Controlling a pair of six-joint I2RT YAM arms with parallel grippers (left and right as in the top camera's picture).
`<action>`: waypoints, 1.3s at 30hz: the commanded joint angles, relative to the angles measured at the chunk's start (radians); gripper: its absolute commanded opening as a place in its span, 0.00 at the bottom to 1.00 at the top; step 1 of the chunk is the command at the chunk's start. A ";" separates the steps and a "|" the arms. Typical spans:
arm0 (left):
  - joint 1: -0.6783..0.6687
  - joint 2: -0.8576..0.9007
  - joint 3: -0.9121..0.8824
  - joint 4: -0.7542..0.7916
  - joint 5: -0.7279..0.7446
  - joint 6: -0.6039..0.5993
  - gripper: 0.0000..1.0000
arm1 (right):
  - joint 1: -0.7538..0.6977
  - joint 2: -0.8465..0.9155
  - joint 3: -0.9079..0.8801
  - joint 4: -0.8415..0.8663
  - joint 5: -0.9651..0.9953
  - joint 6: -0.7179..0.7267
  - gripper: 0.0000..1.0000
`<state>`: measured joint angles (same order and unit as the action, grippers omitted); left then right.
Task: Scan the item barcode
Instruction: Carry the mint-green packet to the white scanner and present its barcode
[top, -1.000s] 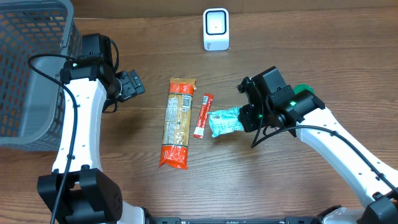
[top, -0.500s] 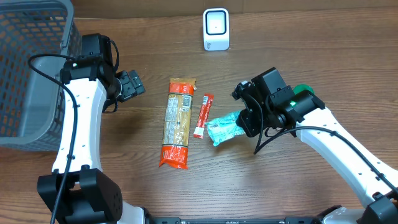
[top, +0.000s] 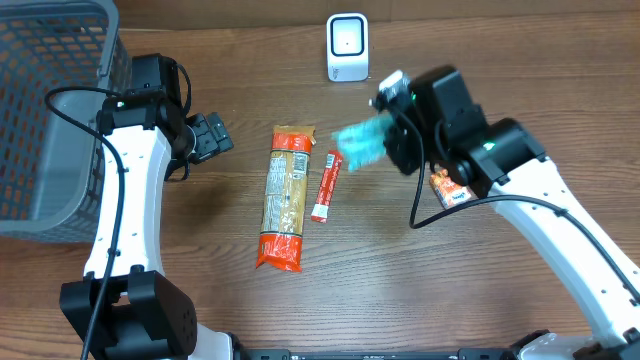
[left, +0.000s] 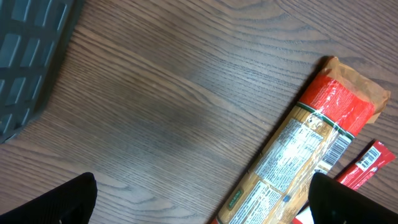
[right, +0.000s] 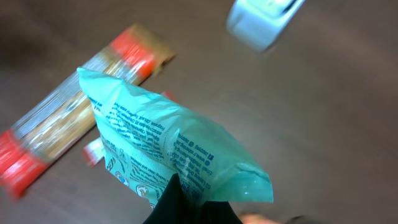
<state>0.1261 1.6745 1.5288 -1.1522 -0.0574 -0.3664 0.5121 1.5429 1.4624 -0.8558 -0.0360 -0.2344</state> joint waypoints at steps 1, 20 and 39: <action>-0.002 -0.014 0.016 0.001 -0.009 0.011 1.00 | 0.003 -0.001 0.108 0.005 0.213 -0.116 0.03; -0.002 -0.014 0.016 0.001 -0.009 0.011 1.00 | 0.020 0.309 0.184 0.542 0.557 -0.684 0.03; -0.002 -0.014 0.016 0.001 -0.009 0.011 0.99 | 0.045 0.705 0.184 1.333 0.727 -1.050 0.03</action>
<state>0.1261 1.6745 1.5288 -1.1522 -0.0574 -0.3664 0.5579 2.2280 1.6215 0.4351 0.6670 -1.2682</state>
